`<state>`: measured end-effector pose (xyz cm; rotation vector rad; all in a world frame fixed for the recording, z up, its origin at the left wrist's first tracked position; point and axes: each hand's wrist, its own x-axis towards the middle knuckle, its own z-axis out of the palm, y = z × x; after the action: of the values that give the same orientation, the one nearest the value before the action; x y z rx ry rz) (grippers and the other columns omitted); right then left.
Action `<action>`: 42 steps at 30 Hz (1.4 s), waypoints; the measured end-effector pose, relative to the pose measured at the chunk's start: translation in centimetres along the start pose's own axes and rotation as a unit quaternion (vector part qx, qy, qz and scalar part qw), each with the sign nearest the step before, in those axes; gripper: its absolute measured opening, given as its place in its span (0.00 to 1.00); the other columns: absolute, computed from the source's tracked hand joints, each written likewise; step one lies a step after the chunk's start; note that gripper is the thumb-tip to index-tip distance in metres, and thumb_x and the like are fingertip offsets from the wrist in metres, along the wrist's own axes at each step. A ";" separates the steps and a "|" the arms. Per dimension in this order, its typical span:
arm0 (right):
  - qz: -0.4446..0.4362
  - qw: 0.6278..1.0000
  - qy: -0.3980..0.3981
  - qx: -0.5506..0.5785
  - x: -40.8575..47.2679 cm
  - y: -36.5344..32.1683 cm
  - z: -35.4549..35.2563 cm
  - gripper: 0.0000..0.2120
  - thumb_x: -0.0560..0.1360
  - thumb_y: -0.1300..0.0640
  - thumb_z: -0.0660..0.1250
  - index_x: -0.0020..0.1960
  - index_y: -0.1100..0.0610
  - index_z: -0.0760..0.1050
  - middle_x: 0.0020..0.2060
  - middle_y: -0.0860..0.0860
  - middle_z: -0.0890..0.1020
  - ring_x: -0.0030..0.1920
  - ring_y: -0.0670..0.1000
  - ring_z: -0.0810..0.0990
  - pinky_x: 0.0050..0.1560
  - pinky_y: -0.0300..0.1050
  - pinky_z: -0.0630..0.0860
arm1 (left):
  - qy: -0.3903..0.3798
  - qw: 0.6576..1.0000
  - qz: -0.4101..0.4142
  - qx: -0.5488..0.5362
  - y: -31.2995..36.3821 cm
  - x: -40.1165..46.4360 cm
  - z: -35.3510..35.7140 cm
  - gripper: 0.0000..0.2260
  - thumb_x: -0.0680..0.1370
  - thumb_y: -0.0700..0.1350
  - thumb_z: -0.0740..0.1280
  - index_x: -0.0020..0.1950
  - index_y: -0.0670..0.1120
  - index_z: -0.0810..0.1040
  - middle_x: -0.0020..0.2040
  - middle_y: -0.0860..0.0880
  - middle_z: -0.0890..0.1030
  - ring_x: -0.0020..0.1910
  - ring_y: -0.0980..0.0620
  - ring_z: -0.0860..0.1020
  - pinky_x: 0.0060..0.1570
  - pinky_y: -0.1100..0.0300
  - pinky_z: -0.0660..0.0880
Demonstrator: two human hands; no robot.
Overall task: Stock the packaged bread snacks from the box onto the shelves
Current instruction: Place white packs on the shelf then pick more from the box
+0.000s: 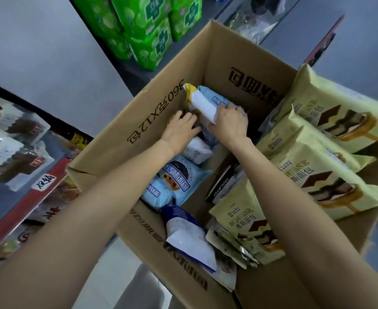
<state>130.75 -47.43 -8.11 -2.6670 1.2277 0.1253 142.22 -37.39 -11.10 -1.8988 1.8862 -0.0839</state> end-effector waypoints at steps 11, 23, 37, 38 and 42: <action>0.059 0.957 0.122 0.257 -7.4 2.2 -6.1 0.23 0.68 0.53 0.72 0.61 0.53 0.69 0.47 0.53 0.81 0.46 0.57 0.80 0.42 0.48 0.73 | 0.128 0.927 -0.098 -0.338 -2.2 -8.8 -4.5 0.15 0.73 0.53 0.67 0.57 0.51 0.70 0.51 0.51 0.79 0.53 0.45 0.76 0.38 0.54 0.68; -0.158 0.883 0.153 0.416 -12.1 -5.2 -15.8 0.13 0.76 0.47 0.66 0.41 0.56 0.71 0.28 0.45 0.69 0.28 0.40 0.68 0.30 0.34 0.62 | 0.318 0.488 -0.344 -0.736 -4.4 -25.7 -9.6 0.23 0.68 0.54 0.73 0.62 0.54 0.74 0.53 0.61 0.82 0.54 0.61 0.80 0.52 0.66 0.76; -0.316 0.826 -0.008 0.468 -15.9 -26.2 -12.2 0.15 0.78 0.46 0.62 0.45 0.59 0.73 0.38 0.56 0.79 0.37 0.51 0.76 0.38 0.47 0.70 | 0.451 0.377 -0.619 -0.521 -6.5 -47.5 1.7 0.25 0.77 0.49 0.68 0.71 0.48 0.65 0.62 0.55 0.75 0.59 0.59 0.74 0.49 0.76 0.69; -0.331 0.824 -0.021 0.458 -16.3 -27.5 -11.6 0.15 0.78 0.46 0.62 0.42 0.57 0.72 0.34 0.53 0.78 0.34 0.50 0.75 0.34 0.45 0.68 | 0.453 0.381 -0.621 -0.514 -7.0 -48.1 2.7 0.25 0.77 0.49 0.68 0.71 0.47 0.65 0.61 0.54 0.75 0.58 0.59 0.74 0.47 0.77 0.69; -0.372 0.824 -0.048 0.424 -17.1 -32.6 -9.2 0.11 0.79 0.47 0.62 0.50 0.55 0.74 0.33 0.46 0.75 0.34 0.40 0.73 0.32 0.31 0.65 | 0.455 0.384 -0.602 -0.532 -10.8 -49.3 6.1 0.27 0.76 0.47 0.69 0.72 0.43 0.63 0.63 0.50 0.75 0.59 0.56 0.74 0.57 0.64 0.73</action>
<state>144.33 -16.09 8.41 -2.0628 0.0476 -0.3277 151.57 11.18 0.80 -4.4132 -0.1745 -0.5605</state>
